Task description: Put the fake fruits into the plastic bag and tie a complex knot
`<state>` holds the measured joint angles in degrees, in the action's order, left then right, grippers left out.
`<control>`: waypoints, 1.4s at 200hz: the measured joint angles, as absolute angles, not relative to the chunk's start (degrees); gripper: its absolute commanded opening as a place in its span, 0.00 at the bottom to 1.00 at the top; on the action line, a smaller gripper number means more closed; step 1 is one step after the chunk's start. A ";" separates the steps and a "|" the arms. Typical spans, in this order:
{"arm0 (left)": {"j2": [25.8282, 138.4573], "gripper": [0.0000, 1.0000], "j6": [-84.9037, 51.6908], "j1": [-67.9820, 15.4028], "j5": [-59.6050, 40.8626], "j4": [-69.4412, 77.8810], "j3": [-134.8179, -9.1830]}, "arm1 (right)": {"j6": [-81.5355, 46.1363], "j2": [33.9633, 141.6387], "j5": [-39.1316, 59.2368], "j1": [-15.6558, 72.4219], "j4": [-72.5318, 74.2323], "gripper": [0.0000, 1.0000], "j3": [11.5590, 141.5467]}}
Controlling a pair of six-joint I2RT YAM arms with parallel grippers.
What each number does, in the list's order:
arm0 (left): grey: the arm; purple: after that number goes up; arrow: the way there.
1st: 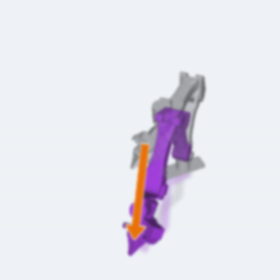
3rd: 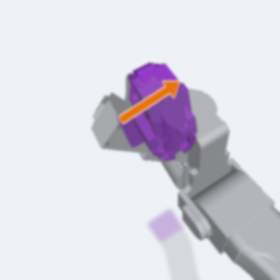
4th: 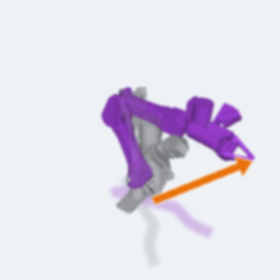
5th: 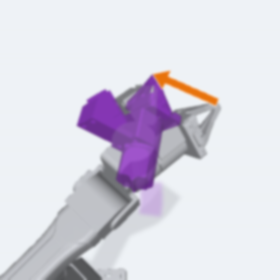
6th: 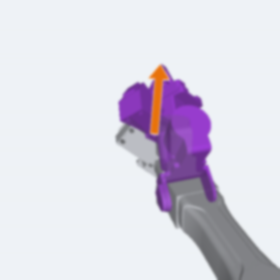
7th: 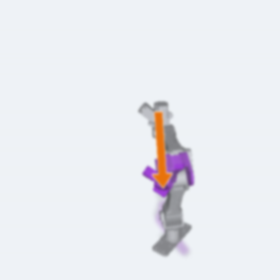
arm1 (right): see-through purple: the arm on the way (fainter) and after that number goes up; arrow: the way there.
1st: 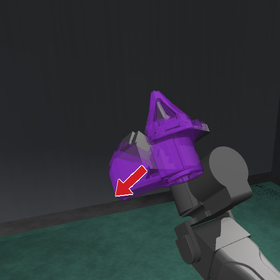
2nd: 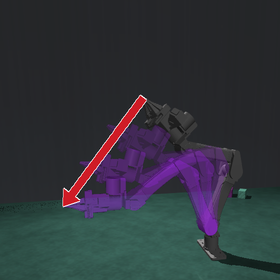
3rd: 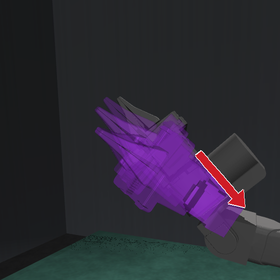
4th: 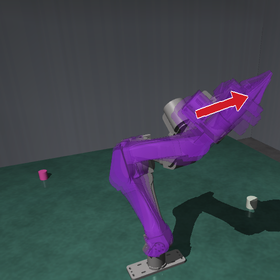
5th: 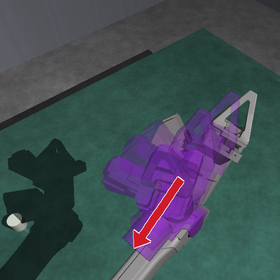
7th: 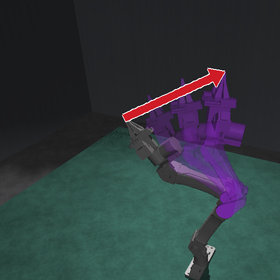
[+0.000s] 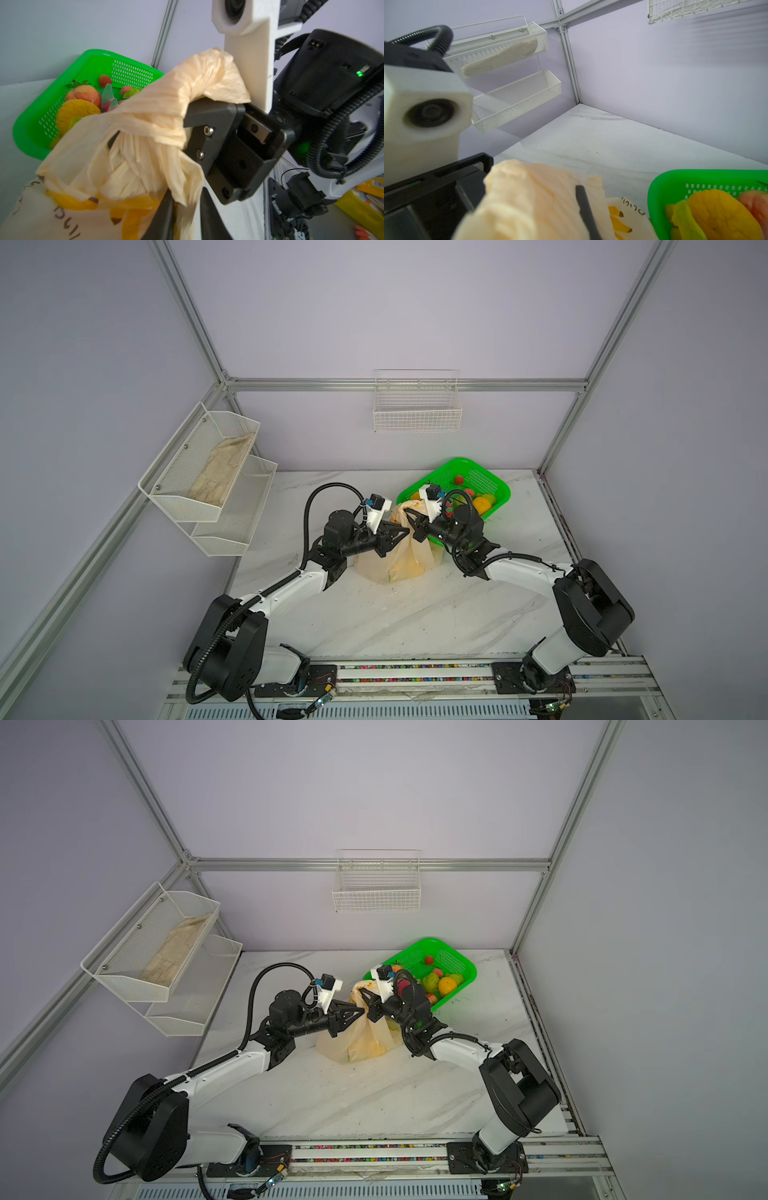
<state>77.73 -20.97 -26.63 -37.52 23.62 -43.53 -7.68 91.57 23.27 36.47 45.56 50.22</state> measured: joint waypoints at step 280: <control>74.15 0.20 -20.36 -30.55 -35.83 23.94 -38.35 | -11.51 99.02 49.76 31.83 58.00 0.00 52.62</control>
<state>74.15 -20.36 -30.55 -35.83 23.94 -38.35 -11.51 99.02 49.76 31.83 58.00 52.62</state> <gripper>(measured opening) 0.181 0.051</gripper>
